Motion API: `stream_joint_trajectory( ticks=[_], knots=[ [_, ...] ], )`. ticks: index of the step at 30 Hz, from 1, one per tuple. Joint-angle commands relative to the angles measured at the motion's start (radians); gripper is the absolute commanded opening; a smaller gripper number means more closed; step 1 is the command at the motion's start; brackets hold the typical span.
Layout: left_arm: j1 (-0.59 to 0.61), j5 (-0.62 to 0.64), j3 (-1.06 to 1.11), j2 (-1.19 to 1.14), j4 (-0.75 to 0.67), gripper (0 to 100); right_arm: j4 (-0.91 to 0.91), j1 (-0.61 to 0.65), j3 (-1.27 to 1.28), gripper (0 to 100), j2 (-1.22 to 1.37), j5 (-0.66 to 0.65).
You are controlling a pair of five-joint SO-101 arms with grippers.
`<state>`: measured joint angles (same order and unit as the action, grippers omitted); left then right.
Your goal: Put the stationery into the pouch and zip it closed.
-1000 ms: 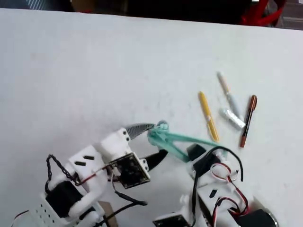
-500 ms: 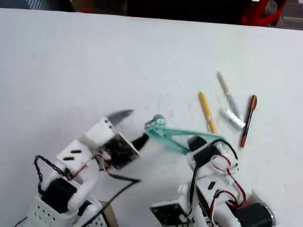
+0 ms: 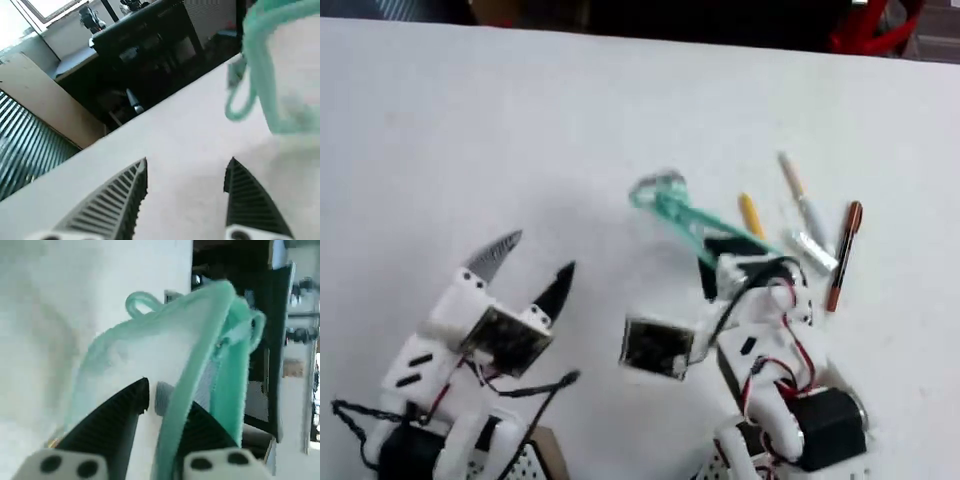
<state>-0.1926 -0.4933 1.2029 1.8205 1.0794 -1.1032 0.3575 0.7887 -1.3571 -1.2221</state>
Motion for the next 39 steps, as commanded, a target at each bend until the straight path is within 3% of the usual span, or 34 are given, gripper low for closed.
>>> stream_joint_trajectory(
  ticks=[1,8,11,14,20,25,30,34,39],
  knots=[
    [0.012,0.035,0.006,-0.002,0.032,24,0.22,-0.002,-0.005,1.8,-0.005,0.247],
    [0.015,0.273,0.117,-0.002,-0.028,25,0.392,0.001,-0.014,1.8,0.025,0.466],
    [0.018,0.381,0.196,-0.002,-0.133,25,0.328,0.004,-0.152,1.8,0.14,0.548],
    [0.021,0.405,0.25,-0.002,-0.233,25,0.234,0.005,-0.361,1.8,0.312,0.624],
    [0.021,0.405,0.252,-0.002,-0.203,25,-0.051,0.085,-0.749,1.9,0.608,0.64],
    [0.021,0.341,0.203,-0.002,-0.115,25,-0.165,0.211,-0.835,1.9,0.684,0.506],
    [0.021,0.322,0.146,-0.002,-0.017,25,-0.223,0.243,-0.832,1.9,0.725,0.399],
    [0.022,0.31,0.117,-0.002,0.025,25,-0.361,0.314,-0.83,1.9,0.742,0.169],
    [0.022,0.187,0.068,-0.002,0.086,25,-0.513,0.364,-0.838,1.9,0.739,-0.06]
  ],
)
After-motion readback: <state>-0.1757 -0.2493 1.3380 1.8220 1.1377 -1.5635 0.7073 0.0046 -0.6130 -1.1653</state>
